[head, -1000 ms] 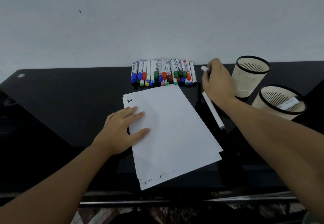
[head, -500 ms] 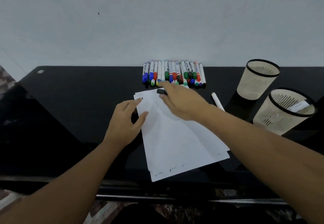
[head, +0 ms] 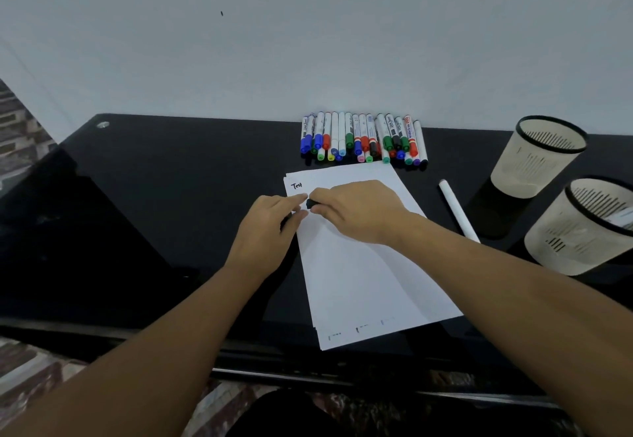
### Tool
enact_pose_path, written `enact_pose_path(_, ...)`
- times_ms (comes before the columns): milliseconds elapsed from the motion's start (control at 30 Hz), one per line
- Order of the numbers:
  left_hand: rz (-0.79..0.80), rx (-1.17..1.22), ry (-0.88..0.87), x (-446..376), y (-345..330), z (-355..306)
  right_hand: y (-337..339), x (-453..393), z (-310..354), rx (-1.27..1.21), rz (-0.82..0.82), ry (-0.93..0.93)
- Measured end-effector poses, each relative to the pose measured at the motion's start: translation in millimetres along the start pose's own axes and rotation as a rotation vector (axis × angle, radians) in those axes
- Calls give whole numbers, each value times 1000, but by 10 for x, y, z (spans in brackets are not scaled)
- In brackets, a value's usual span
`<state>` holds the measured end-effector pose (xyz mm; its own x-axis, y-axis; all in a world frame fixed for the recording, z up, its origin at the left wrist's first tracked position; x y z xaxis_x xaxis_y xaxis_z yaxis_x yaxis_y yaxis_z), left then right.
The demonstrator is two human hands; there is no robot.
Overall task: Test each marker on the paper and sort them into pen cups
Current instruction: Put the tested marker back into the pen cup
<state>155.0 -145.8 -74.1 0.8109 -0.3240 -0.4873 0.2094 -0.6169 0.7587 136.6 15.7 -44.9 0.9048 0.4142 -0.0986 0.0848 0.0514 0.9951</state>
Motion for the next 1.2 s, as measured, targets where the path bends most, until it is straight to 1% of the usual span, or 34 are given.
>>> enact_pose_path(100,8,-1,-14,10,-1,2,18,29,26,22,-20,4)
enact_pose_path(200,8,14,-14,9,6,-10,46,7,24,21,0,-11)
enact_pose_path(333,9,18,7,13,27,-12,83,15,42,-38,20,-23)
enact_pose_path(400,-17,12,89,3,66,50,121,36,28,-204,9,-55)
enact_pose_path(467,-46,-4,241,-11,115,183,151,34,-22,-394,12,-101)
enact_pose_path(533,-15,-50,381,-27,139,321,156,5,-88,-573,20,-183)
enact_pose_path(633,92,-159,410,-106,166,444,104,-48,-153,-952,-14,-371)
enact_pose_path(700,140,-150,404,-136,175,487,55,-71,-134,-1075,-6,-451)
enact_pose_path(767,166,-152,340,-136,154,508,-13,-91,-96,-1098,59,-472)
enact_pose_path(833,167,-204,220,-124,110,493,-94,-86,-71,-1093,176,-455)
enact_pose_path(900,160,-241,141,-124,66,485,-126,-69,-63,-1024,279,-398)
enact_pose_path(933,152,-243,121,-128,47,488,-129,-67,-74,-965,297,-369)
enact_pose_path(1000,135,-238,102,-122,26,494,-128,-79,-106,-816,279,-335)
enact_pose_path(1067,133,-247,89,-104,16,512,-118,-101,-114,-734,214,-303)
enact_pose_path(1133,136,-253,77,-108,21,521,-100,-117,-111,-757,130,-265)
enact_pose_path(1200,140,-258,75,-128,30,524,-71,-136,-109,-845,55,-278)
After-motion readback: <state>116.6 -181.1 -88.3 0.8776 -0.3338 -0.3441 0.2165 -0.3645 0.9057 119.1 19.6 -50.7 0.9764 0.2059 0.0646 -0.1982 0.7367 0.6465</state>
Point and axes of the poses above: each hand's wrist, its own x-axis away from the middle knuckle, its own y-axis out of the back of the hand, z = x × y, the point moved 6 cm from there along -x, towards the middle knuckle, and after that the axes turned 7 degrees about -y, right-handed, at the moved point
